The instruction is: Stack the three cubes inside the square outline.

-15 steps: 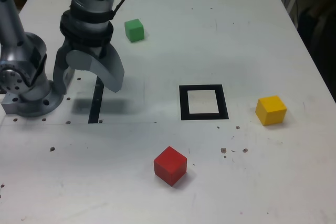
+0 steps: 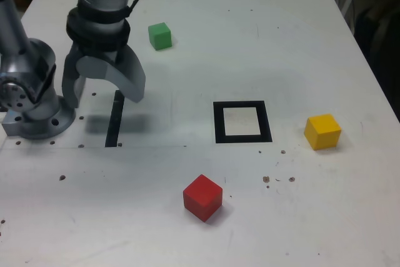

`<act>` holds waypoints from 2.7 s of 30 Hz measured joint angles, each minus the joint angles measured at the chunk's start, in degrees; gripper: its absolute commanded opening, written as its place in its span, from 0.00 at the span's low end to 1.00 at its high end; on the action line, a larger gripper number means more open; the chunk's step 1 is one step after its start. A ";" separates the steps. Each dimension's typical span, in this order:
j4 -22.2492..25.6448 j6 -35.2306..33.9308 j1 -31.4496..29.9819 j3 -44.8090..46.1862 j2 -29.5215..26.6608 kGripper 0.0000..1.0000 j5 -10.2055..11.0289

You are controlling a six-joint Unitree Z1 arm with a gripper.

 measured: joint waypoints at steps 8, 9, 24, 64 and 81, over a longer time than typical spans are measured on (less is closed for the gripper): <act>3.20 -10.27 -14.09 -9.83 -0.19 0.98 -3.45; 3.78 -10.76 -15.91 -11.31 0.71 0.98 -3.53; 8.77 -13.52 -35.77 -32.91 16.26 0.98 -2.68; 2.68 4.54 -38.08 -39.05 31.41 0.65 6.96; 0.00 5.20 -37.20 -38.97 33.92 0.49 8.61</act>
